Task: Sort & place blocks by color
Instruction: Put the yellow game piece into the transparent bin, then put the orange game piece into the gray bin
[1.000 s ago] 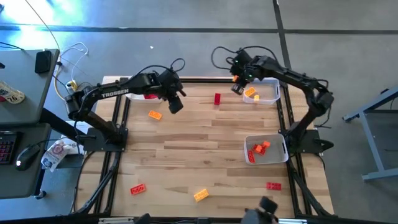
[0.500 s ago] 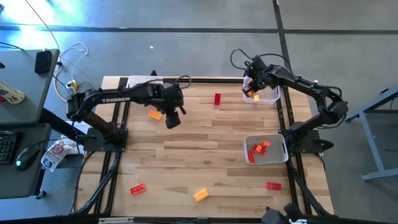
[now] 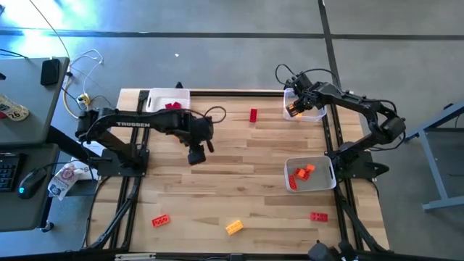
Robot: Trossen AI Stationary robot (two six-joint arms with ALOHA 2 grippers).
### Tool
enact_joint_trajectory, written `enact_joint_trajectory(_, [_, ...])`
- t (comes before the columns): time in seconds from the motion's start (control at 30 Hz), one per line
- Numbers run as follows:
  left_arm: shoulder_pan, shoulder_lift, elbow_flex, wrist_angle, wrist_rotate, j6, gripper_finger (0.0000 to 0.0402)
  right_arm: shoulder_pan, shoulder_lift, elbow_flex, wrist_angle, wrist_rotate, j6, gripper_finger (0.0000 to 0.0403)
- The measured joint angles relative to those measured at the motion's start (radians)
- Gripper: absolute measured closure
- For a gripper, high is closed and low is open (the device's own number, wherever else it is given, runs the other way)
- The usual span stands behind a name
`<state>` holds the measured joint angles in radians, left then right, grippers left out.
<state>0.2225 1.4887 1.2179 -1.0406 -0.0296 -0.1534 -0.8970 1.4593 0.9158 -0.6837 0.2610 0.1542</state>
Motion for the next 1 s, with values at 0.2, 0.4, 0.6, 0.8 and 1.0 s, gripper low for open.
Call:
enact_joint_trajectory(0.2, [-0.089, -0.004, 0.0, -0.051, 0.001, -0.056, 0.0234, 0.001, 0.0, -0.002, -0.014, 0.021, -0.022, 0.0237])
enact_joint_trajectory(0.4, [-0.201, -0.004, 0.0, -0.12, 0.002, -0.131, 0.0234, 0.003, 0.0, -0.002, -0.023, 0.025, -0.019, 0.0196])
enact_joint_trajectory(0.6, [-0.323, -0.004, 0.0, -0.146, 0.002, -0.24, 0.0234, 0.003, 0.0, -0.002, -0.053, -0.008, -0.015, 0.018])
enact_joint_trajectory(0.8, [-0.459, -0.004, 0.0, -0.15, 0.018, -0.399, 0.0234, 0.008, -0.016, -0.002, -0.06, -0.098, 0.004, 0.0179])
enact_joint_trajectory(1.0, [-0.598, -0.004, 0.0, -0.149, 0.005, -0.591, 0.0234, 0.046, -0.085, -0.001, -0.046, -0.112, 0.004, 0.0179])
